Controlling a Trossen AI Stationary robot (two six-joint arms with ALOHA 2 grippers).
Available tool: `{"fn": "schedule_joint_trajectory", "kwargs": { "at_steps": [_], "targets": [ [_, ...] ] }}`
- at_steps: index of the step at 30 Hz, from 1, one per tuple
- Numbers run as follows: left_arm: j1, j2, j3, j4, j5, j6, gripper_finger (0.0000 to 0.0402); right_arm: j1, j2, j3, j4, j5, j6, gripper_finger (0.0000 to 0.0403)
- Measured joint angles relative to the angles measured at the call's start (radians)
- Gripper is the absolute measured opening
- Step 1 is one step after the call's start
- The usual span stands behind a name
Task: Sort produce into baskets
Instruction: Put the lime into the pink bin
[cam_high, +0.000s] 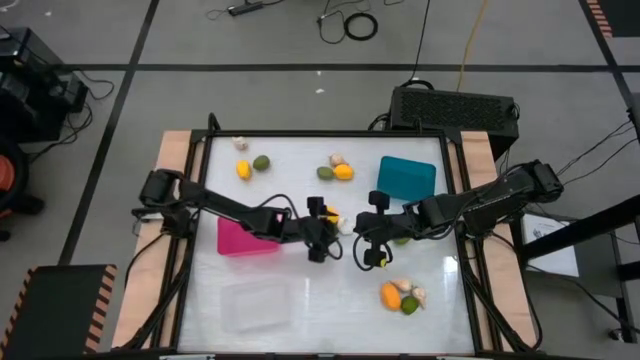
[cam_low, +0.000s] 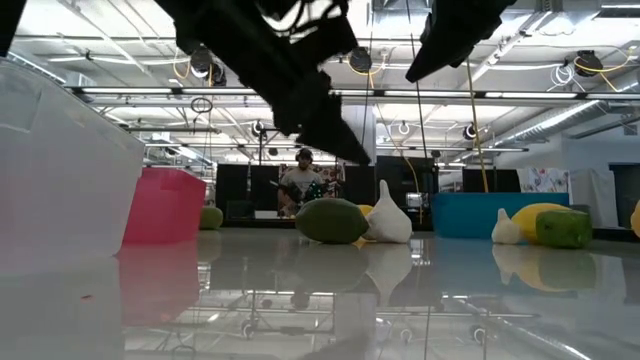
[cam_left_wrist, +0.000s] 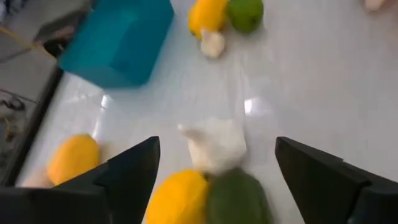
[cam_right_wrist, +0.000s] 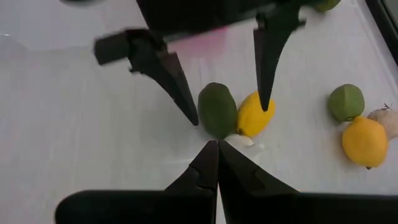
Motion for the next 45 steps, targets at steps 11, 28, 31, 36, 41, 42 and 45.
{"fn": "schedule_joint_trajectory", "kwargs": {
  "at_steps": [11, 28, 31, 36, 41, 42, 45],
  "targets": [
    [0.010, 0.031, 0.003, -0.066, 0.037, -0.018, 0.0331, 0.000, 0.000, 0.000, 0.018, 0.000, -0.018, 0.0000],
    [0.010, 0.031, 0.003, -0.084, 0.064, -0.098, 0.0331, -0.001, -0.001, -0.077, 0.091, 0.000, -0.168, 0.0000],
    [0.010, 0.031, 0.003, -0.118, 0.065, -0.121, 0.0331, -0.021, -0.001, -0.117, 0.124, 0.041, -0.183, 0.0000],
    [0.010, 0.031, 0.003, -0.142, 0.065, -0.123, 0.0331, -0.060, -0.030, -0.172, 0.172, 0.101, -0.184, 0.0000],
    [0.009, 0.031, 0.003, -0.155, 0.065, -0.124, 0.0331, -0.084, -0.162, -0.326, 0.371, 0.074, -0.251, 0.0000],
    [0.010, 0.031, 0.003, -0.154, 0.065, -0.124, 0.0331, -0.089, -0.199, -0.360, 0.401, 0.061, -0.255, 0.0000],
    [0.010, 0.031, 0.003, -0.153, 0.065, -0.124, 0.0331, -0.102, -0.322, -0.449, 0.480, 0.042, -0.244, 0.0000]
  ]
}}
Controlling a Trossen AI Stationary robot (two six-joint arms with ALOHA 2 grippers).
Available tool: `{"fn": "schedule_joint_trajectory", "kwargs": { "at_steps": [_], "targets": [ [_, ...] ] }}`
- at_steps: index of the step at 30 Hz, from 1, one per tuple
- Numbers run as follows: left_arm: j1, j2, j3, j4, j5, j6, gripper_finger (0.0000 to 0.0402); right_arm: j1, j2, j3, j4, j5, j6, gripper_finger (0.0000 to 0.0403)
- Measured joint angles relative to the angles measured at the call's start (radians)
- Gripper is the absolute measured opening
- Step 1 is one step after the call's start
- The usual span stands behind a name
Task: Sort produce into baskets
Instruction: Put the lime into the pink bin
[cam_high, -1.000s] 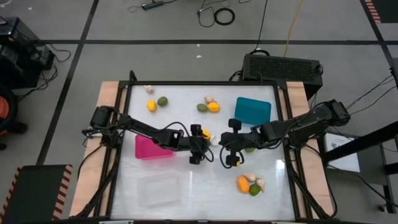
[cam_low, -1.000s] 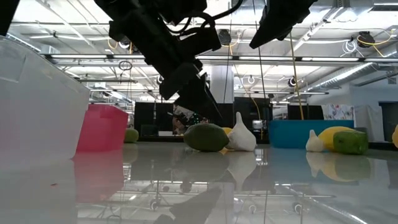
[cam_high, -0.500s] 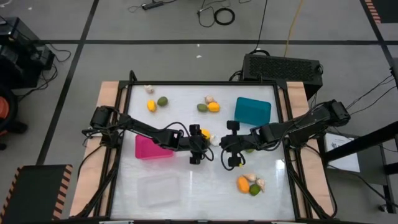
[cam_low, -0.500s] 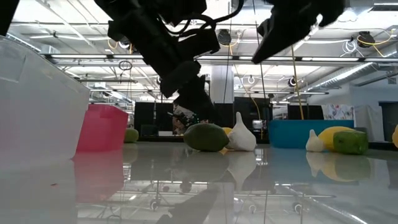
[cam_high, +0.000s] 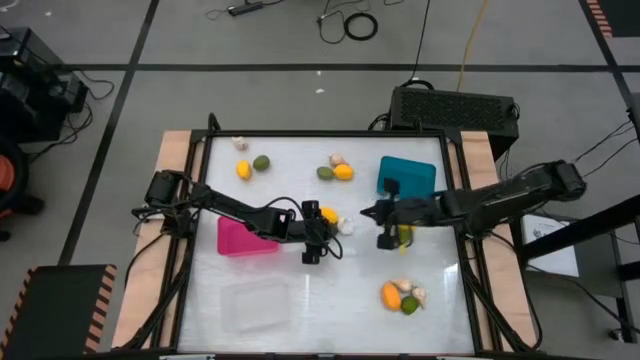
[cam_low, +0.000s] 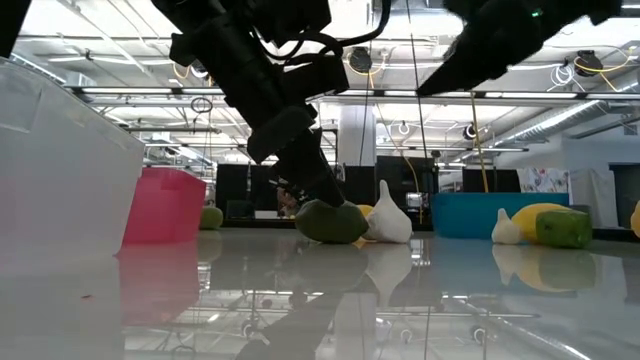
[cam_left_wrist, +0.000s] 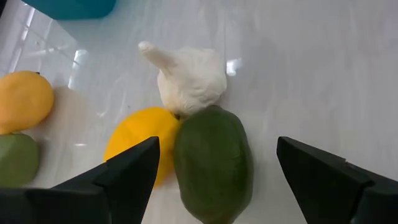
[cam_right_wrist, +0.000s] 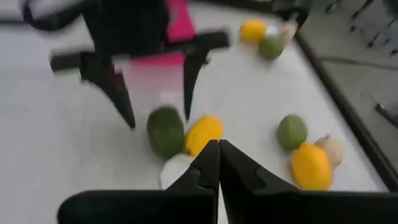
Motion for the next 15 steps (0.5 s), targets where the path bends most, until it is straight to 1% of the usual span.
{"fn": "schedule_joint_trajectory", "kwargs": {
  "at_steps": [4, 7, 9, 15],
  "targets": [
    [0.000, 0.000, 0.000, 0.002, 0.000, -0.002, 0.0331, 0.000, -0.142, -0.083, 0.067, -0.002, 0.016, 0.0000],
    [0.000, 0.000, 0.000, 0.002, 0.000, -0.002, 0.0331, 0.002, -0.218, -0.137, 0.093, -0.025, 0.017, 0.0000],
    [0.000, 0.000, 0.000, 0.003, 0.001, -0.002, 0.0331, 0.002, -0.251, -0.168, 0.097, -0.024, 0.024, 0.0000],
    [0.000, 0.000, 0.000, 0.002, 0.094, 0.000, 0.0331, -0.017, -0.276, -0.198, 0.099, -0.020, 0.043, 0.0000]
  ]
}}
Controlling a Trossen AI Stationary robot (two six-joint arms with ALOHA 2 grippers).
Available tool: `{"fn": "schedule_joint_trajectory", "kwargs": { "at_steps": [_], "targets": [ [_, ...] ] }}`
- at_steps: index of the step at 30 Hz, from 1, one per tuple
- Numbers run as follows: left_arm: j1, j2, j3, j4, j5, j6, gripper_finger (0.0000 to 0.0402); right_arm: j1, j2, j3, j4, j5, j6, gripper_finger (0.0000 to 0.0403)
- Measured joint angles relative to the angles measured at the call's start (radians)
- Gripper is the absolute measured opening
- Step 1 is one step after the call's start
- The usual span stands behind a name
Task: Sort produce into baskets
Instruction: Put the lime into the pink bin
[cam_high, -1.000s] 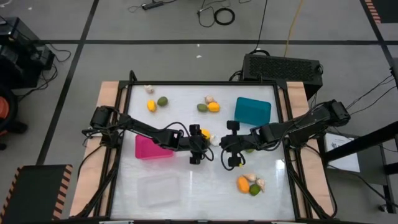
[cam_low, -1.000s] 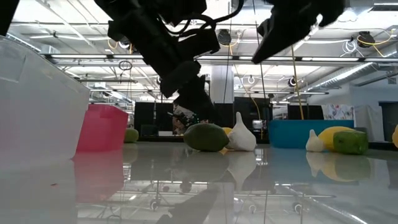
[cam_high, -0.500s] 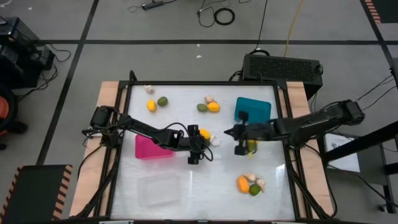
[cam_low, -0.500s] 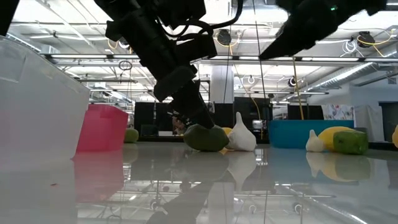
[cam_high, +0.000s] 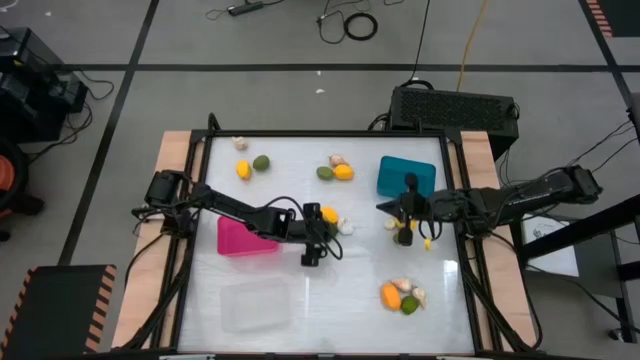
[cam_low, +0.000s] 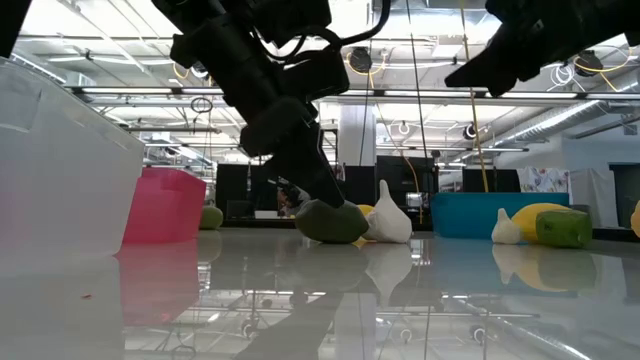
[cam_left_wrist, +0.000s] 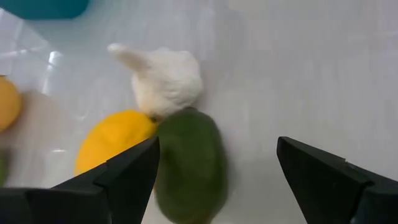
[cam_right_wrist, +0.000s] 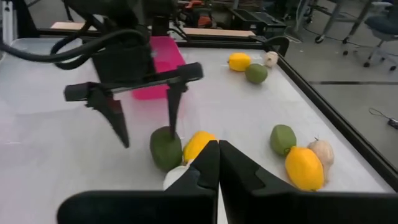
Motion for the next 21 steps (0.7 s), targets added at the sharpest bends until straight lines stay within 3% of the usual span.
{"fn": "schedule_joint_trajectory", "kwargs": {
  "at_steps": [10, 21],
  "targets": [
    [0.027, 0.006, 0.000, -0.002, -0.027, -0.001, 0.0331, -0.011, 0.006, 0.000, 0.054, -0.001, -0.024, 0.0000],
    [0.050, 0.087, -0.001, 0.009, 0.030, -0.023, 0.0331, -0.011, 0.006, 0.000, 0.057, -0.001, -0.019, 0.0000]
  ]
}}
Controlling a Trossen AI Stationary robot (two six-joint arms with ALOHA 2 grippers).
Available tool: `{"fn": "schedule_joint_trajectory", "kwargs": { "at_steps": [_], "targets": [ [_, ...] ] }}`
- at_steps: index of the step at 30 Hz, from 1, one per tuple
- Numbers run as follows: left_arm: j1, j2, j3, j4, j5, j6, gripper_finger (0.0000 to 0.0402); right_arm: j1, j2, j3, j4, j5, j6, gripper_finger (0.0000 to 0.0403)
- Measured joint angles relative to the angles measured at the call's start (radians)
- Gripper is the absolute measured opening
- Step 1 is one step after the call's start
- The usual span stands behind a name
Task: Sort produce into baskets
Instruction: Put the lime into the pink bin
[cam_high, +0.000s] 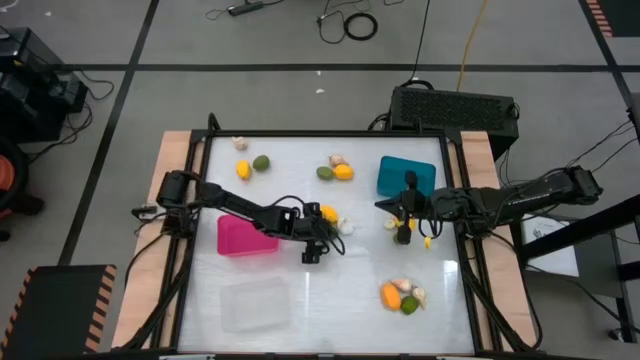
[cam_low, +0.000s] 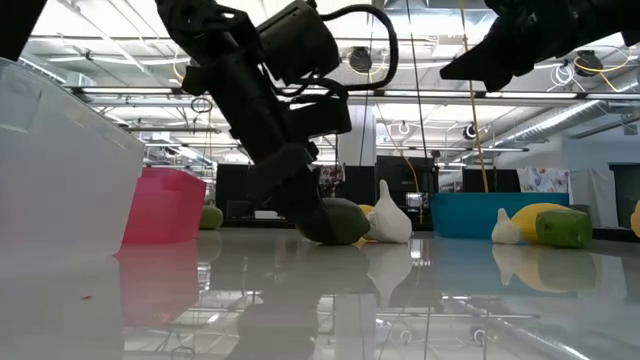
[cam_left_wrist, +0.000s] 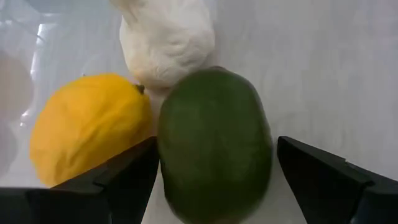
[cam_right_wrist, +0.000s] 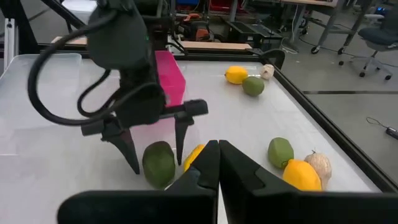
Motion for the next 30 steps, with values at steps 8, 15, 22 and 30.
{"fn": "schedule_joint_trajectory", "kwargs": {
  "at_steps": [8, 15, 22, 30],
  "targets": [
    [0.000, 0.001, 0.000, 0.009, 0.000, 0.026, 0.0275, 0.000, 0.000, 0.000, 0.000, 0.000, -0.006, 0.0000],
    [0.001, -0.013, 0.017, -0.031, -0.008, 0.030, 0.0204, 0.000, 0.000, 0.000, -0.001, 0.000, -0.007, 0.0000],
    [-0.016, -0.144, 0.058, -0.312, -0.008, 0.026, 0.0216, 0.000, 0.000, 0.000, -0.001, 0.000, -0.007, 0.0000],
    [-0.084, -0.348, 0.028, -0.622, -0.086, -0.111, 0.0226, 0.000, 0.000, 0.000, 0.009, 0.000, 0.000, 0.0000]
  ]
}}
